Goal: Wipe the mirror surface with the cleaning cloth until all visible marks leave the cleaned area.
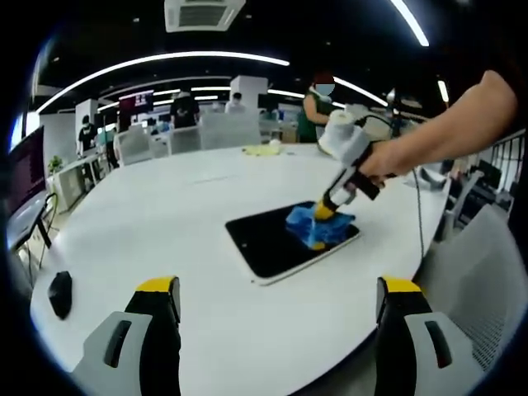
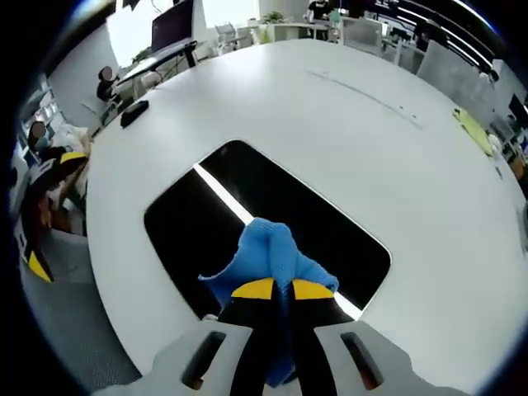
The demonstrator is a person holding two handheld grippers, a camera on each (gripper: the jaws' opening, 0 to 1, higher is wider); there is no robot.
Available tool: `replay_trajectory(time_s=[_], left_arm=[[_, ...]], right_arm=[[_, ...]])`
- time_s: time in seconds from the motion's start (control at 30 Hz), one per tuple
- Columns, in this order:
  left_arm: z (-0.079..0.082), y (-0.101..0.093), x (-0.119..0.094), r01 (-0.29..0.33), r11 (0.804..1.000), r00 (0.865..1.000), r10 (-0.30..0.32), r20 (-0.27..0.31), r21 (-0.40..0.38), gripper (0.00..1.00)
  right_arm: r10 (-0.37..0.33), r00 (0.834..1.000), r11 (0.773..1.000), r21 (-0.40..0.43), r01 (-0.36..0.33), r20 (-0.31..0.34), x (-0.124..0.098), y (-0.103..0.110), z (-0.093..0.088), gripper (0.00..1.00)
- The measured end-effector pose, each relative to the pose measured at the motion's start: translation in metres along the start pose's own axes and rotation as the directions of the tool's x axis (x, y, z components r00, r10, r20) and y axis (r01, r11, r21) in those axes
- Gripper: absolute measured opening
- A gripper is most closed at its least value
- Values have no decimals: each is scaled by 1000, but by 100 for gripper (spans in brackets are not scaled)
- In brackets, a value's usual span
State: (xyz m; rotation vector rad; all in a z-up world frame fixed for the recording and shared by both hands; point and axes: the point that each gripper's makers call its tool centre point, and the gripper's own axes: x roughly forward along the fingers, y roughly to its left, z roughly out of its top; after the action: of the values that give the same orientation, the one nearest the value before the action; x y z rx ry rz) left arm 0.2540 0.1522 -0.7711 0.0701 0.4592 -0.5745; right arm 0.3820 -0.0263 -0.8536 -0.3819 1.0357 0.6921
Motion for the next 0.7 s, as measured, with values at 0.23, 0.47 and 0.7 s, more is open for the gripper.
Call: replay_trajectory(time_s=[0.23,0.47,0.7], left_arm=[[-1,1,0,2,1000,1000,-2,2,1,99],[0,2,0,-3,1000,1000,3,9,3,99],[0,1,0,-5,1000,1000,5,8,5,99]], right_arm=[[6,1000,1000,8,-6,4,-5,11,-9,1],[13,1000,1000,8,-13,5,-8,20,-17,1],[17,1000,1000,15,-17,7,-12,26,-24,1]])
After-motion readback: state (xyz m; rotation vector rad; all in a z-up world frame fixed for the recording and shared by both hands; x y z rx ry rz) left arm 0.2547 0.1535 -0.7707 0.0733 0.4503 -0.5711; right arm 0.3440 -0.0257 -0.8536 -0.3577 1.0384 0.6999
